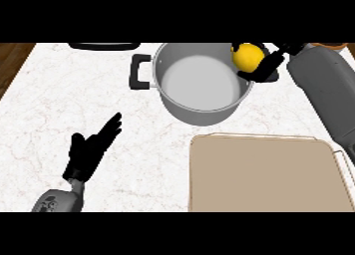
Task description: Pick the lemon from the tray and place it in the pot
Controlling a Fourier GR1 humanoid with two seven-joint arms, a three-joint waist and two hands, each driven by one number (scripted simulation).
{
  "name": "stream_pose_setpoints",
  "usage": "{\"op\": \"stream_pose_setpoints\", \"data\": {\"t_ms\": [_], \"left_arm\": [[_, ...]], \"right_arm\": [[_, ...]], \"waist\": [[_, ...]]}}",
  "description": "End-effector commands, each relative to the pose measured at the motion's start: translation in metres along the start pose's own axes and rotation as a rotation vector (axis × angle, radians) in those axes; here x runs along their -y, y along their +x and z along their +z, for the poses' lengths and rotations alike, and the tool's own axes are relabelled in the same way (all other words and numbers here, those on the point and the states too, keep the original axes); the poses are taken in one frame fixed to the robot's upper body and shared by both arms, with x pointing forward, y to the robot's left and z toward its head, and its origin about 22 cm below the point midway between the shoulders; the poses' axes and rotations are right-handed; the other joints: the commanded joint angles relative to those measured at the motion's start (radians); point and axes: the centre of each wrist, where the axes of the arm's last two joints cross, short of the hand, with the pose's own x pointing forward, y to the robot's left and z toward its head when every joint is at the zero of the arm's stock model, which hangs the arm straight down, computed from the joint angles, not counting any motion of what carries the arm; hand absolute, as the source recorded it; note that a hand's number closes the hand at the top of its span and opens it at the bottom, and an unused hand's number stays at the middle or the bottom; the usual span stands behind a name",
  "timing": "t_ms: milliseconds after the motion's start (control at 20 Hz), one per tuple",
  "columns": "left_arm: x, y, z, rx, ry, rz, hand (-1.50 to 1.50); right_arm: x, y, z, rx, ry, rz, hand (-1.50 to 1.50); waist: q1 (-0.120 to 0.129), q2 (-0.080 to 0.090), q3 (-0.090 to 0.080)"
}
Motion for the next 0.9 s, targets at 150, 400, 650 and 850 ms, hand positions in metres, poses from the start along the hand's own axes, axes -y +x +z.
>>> {"op": "stream_pose_setpoints", "data": {"t_ms": [150,400,650,850], "left_arm": [[0.005,-0.006,0.001,-0.007,0.001,0.003,0.0],[0.006,0.009,-0.006,0.01,0.0,0.008,0.0],[0.008,0.02,-0.01,0.014,-0.019,-0.01,0.0],[0.009,0.007,-0.009,0.022,-0.025,-0.007,0.0]], "right_arm": [[-0.04,0.027,-0.044,-0.021,0.097,0.266,1.5],[-0.072,0.045,-0.067,-0.079,0.116,0.512,1.5],[-0.11,0.049,-0.081,-0.302,0.402,0.518,1.5],[-0.132,0.039,-0.076,-0.459,0.483,0.52,-1.5]], "waist": [[0.003,0.001,0.0],[0.005,0.002,0.0],[0.023,0.006,-0.001],[0.019,0.01,-0.001]]}}
